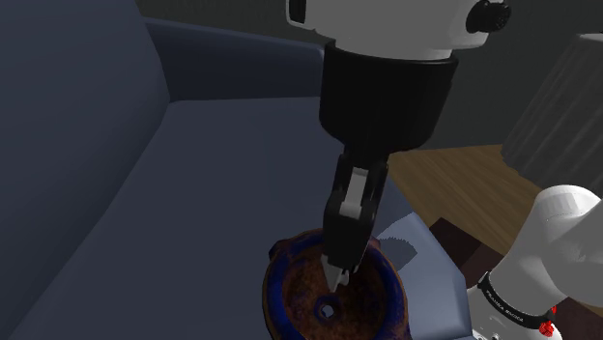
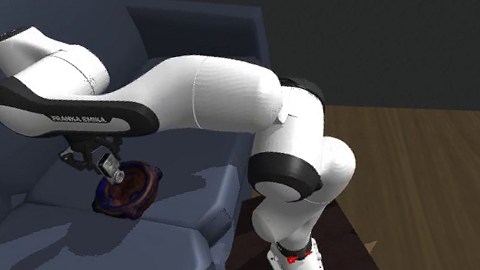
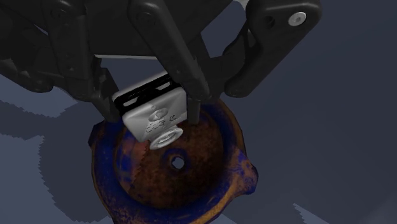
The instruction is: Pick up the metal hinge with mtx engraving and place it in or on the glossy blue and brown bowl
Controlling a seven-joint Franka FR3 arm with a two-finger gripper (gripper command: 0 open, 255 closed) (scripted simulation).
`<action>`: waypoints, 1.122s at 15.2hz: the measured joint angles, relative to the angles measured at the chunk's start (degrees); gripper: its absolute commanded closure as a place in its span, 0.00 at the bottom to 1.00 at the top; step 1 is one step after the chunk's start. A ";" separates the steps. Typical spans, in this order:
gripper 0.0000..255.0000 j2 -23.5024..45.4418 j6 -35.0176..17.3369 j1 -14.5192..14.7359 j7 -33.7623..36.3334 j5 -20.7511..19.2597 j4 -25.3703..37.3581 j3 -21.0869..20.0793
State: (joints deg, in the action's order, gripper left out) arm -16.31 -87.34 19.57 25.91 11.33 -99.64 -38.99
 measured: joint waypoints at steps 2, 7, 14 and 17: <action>1.00 -0.06 -0.10 0.01 -0.03 0.03 -0.15 0.02; 0.00 -0.08 -0.14 0.01 -0.04 0.04 -0.20 0.03; 0.00 1.64 4.07 -0.37 0.65 -0.93 5.54 -0.13; 0.00 3.18 6.83 -0.50 1.63 -1.73 9.61 -0.68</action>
State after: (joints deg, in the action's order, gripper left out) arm -13.13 -80.51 19.06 27.54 9.60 -90.03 -39.67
